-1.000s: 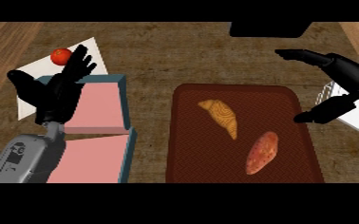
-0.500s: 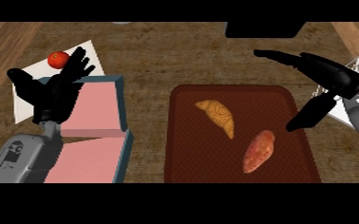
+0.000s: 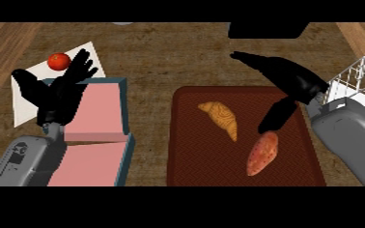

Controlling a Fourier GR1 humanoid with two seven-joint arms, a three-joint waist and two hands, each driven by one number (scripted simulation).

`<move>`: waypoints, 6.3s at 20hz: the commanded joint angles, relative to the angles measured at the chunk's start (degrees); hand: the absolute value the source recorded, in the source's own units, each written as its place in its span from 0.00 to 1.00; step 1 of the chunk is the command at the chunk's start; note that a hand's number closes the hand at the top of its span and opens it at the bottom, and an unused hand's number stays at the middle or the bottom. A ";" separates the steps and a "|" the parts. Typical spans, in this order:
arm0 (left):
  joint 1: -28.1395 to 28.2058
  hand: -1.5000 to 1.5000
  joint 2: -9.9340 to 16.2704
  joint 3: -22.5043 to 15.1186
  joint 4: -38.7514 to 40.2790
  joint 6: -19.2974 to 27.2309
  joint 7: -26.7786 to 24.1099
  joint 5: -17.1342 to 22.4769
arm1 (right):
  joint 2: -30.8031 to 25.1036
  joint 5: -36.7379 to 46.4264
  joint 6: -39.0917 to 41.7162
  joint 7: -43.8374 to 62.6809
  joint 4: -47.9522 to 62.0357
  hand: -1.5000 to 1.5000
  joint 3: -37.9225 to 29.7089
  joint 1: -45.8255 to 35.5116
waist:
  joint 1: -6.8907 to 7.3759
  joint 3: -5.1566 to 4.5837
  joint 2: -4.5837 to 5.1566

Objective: Pick the croissant from the tray and place it in the tiered shelf

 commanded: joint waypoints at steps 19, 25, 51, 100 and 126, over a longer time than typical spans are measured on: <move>11.10 0.50 -2.41 -2.75 6.74 -2.15 2.78 -0.51 | 10.09 15.32 -4.67 20.53 -1.64 0.00 11.75 0.52 | 0.01 -1.33 0.97; 7.99 0.50 -2.56 -1.85 7.43 -0.52 4.25 -1.35 | 9.99 18.01 -6.17 17.73 0.84 0.00 13.17 2.82 | -0.43 -1.24 1.30; 9.24 0.50 -2.86 -0.73 8.52 -4.07 2.28 -1.56 | 18.45 27.26 -14.65 5.35 21.10 1.00 15.06 0.51 | 0.99 -1.28 1.63; 14.68 0.50 -0.63 0.28 2.69 -2.04 4.82 -0.57 | -20.41 5.15 -12.06 51.16 -34.16 1.00 -46.68 11.64 | -2.96 -1.36 0.33; 10.26 0.50 -2.99 -1.50 5.23 -1.98 4.19 -2.11 | -30.93 2.01 -5.93 19.14 2.97 1.00 -53.88 11.79 | 0.40 -1.21 1.53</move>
